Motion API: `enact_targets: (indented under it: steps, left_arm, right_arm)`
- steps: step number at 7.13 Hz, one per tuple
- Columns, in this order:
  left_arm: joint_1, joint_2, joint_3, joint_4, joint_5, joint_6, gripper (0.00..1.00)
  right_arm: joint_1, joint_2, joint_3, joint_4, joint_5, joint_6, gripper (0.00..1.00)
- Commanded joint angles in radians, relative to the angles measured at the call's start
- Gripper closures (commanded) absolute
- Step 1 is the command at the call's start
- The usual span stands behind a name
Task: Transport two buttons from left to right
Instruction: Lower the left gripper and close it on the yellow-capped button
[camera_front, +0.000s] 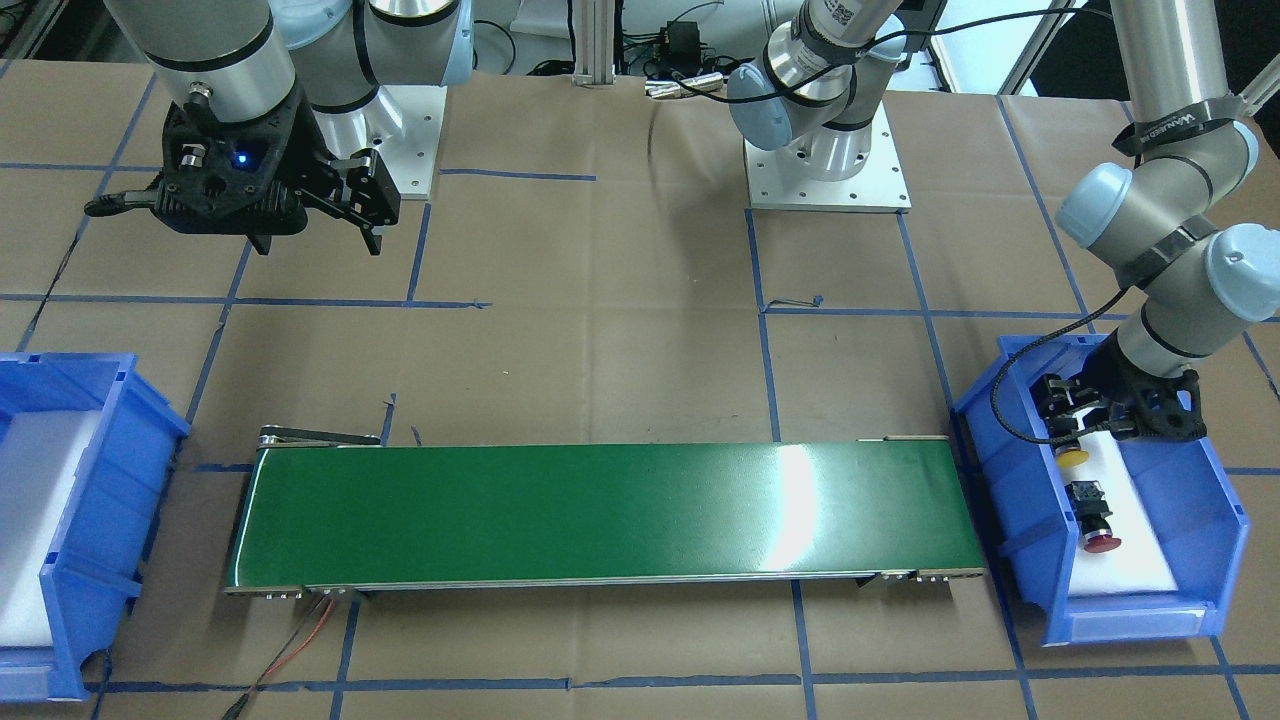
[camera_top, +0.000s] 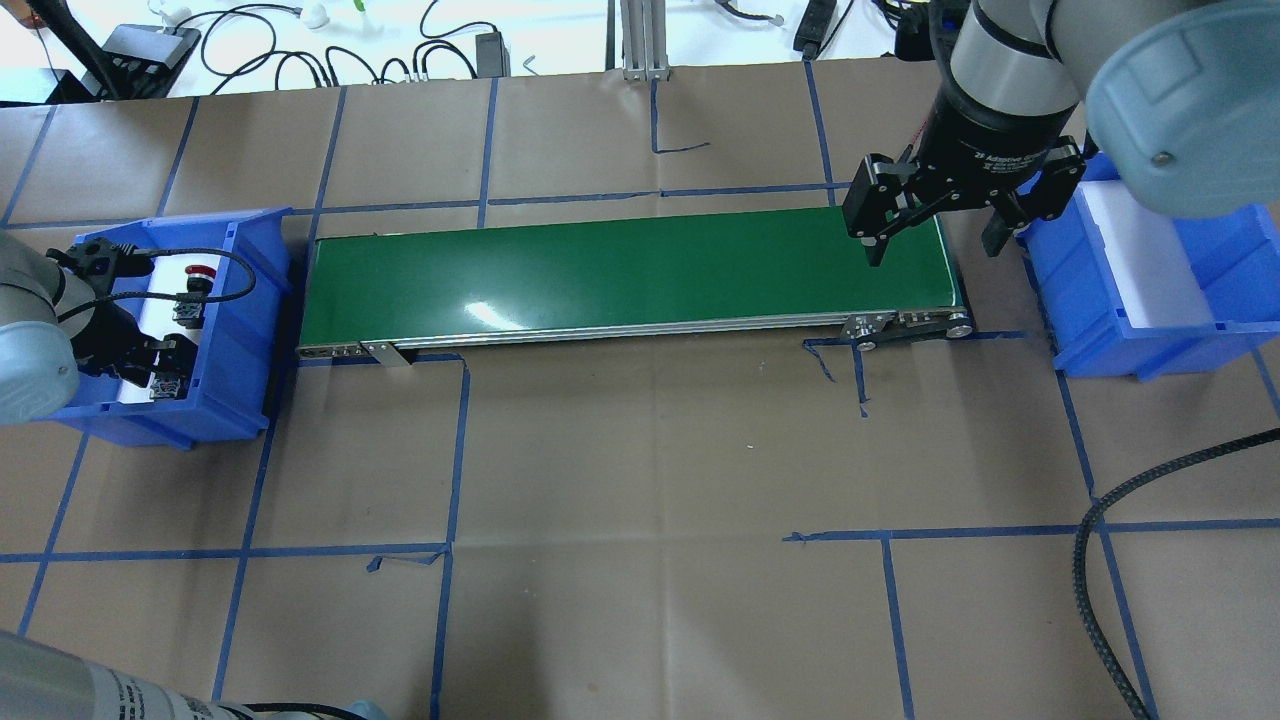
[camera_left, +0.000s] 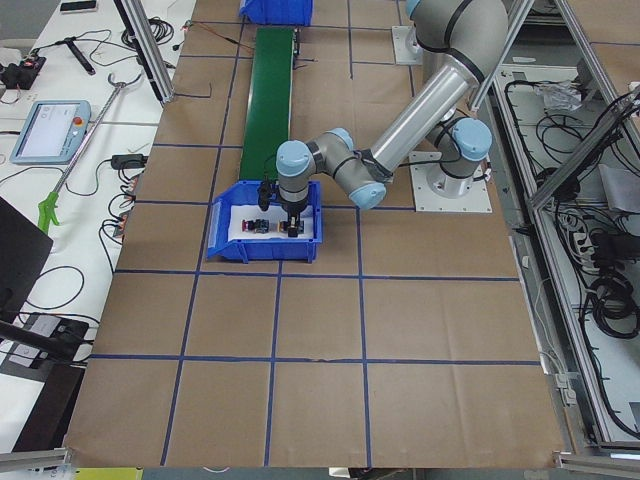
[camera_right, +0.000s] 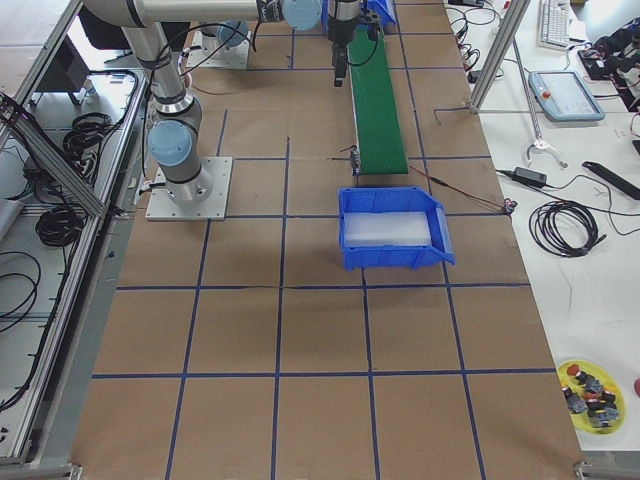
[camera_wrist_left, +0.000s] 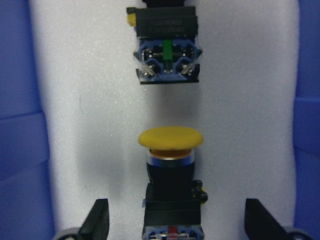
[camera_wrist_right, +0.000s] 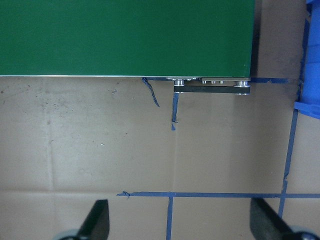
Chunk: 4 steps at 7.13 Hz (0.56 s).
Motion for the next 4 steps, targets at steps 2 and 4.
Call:
enact_targets:
  steps: [2, 4]
  left_arm:
    - [0.003, -0.019, 0.014, 0.003, -0.002, 0.007, 0.91]
    - [-0.005, 0.015, 0.029, 0.000, -0.002, 0.001, 1.00]
  right_arm:
    - [0.000, -0.001, 0.000, 0.000, -0.002, 0.000, 0.00]
    - [0.000, 0.000, -0.002, 0.000, -0.002, 0.000, 0.00]
